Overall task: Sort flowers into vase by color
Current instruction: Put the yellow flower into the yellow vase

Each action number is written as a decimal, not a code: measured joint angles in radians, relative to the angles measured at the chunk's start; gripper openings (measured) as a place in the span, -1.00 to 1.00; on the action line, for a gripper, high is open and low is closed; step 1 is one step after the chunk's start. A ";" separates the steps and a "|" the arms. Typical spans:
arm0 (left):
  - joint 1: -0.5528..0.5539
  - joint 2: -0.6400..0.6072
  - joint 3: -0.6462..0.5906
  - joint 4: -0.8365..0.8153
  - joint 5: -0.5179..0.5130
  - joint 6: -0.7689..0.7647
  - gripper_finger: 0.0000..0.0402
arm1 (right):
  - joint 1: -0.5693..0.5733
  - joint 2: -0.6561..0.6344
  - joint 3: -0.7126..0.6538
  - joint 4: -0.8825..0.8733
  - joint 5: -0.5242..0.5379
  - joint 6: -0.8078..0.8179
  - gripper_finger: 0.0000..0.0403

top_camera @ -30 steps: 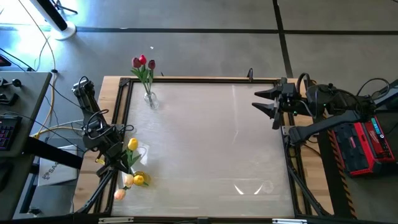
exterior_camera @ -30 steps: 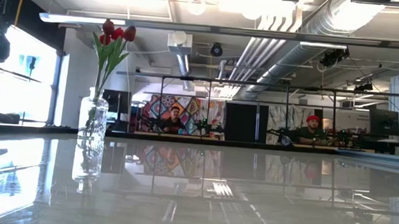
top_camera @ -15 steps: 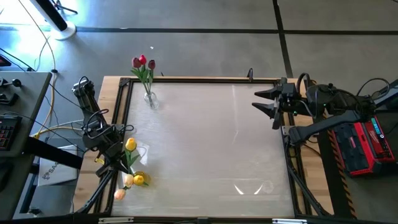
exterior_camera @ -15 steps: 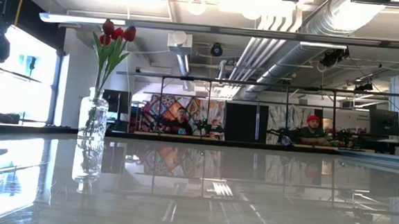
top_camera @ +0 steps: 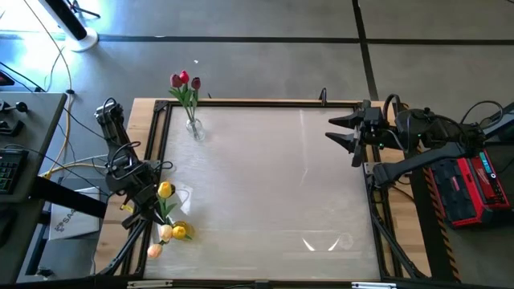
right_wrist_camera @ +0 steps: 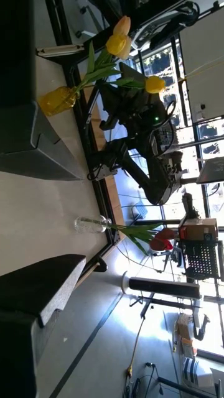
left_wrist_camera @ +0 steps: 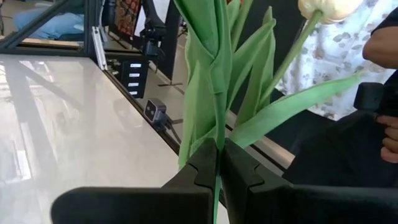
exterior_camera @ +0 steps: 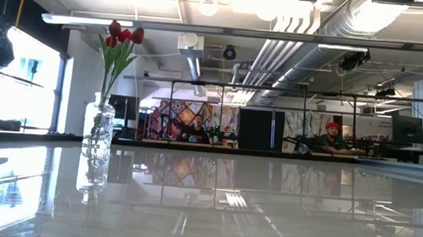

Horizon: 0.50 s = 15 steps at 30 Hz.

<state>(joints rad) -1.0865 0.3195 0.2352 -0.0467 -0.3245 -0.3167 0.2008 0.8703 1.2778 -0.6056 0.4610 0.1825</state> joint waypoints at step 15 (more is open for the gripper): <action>-0.083 0.000 0.000 0.030 -0.084 0.070 -1.00 | 0.000 0.000 0.000 0.000 0.000 0.000 -0.03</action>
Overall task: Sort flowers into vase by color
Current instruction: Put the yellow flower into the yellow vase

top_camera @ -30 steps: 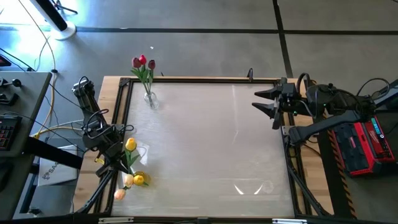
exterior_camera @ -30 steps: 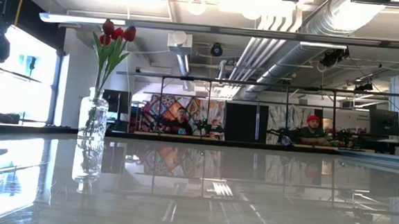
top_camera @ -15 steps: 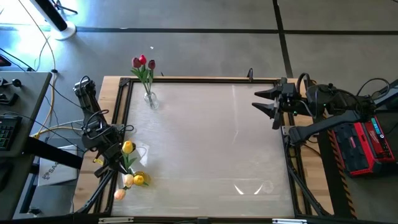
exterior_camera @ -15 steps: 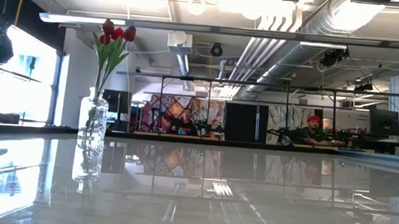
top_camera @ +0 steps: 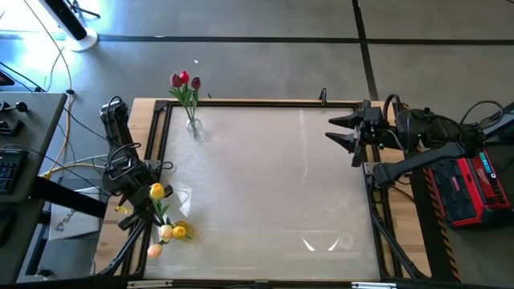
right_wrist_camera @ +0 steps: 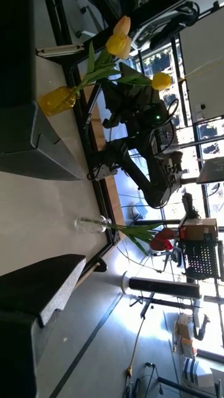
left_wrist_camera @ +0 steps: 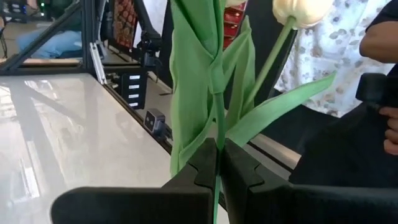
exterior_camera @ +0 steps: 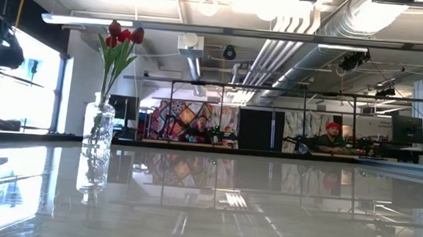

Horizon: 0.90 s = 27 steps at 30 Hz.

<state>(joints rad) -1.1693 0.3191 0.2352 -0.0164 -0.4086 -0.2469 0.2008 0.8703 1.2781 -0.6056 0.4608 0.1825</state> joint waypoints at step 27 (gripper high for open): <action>-0.005 0.001 0.210 -0.191 -0.100 0.155 -1.00 | 0.000 0.000 0.000 0.000 0.000 0.000 -0.03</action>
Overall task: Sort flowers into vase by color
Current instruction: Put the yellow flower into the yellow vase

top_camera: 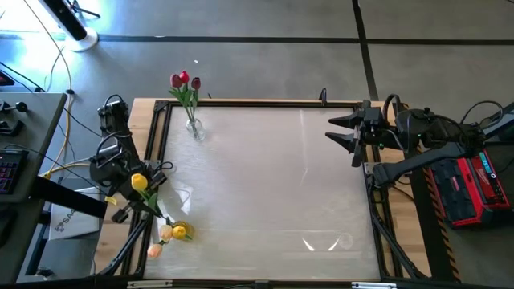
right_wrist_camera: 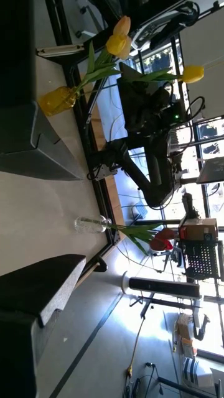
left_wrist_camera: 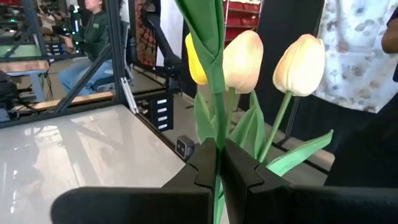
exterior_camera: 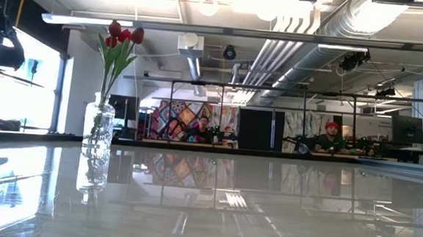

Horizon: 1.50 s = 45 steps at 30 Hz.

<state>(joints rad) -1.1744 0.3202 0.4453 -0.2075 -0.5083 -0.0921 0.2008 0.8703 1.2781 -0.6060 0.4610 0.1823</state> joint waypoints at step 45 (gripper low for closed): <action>0.002 -0.102 -0.285 0.126 0.011 -0.116 -0.14 | 0.000 0.000 0.000 0.000 0.000 0.000 -0.03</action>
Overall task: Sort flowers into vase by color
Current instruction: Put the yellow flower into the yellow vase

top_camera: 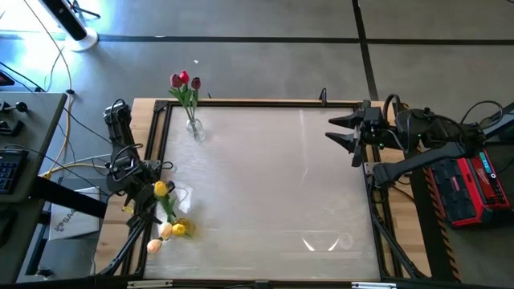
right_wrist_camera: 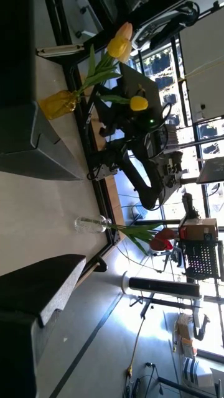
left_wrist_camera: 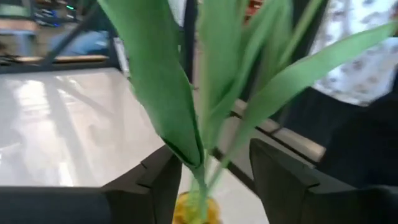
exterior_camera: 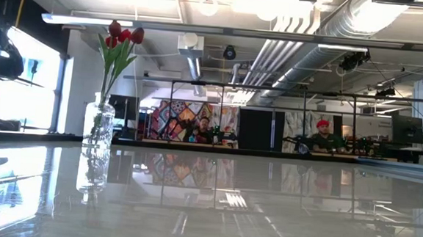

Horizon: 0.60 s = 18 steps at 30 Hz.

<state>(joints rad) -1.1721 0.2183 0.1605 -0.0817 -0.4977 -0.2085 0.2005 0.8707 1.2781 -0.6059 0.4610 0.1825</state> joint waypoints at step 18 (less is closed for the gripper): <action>0.000 0.002 0.164 -0.034 0.184 -0.052 0.15 | 0.000 0.000 0.000 0.000 0.000 0.000 -0.03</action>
<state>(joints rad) -1.1721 0.2202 0.3243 -0.1155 -0.3136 -0.2604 0.2008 0.8704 1.2781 -0.6057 0.4610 0.1825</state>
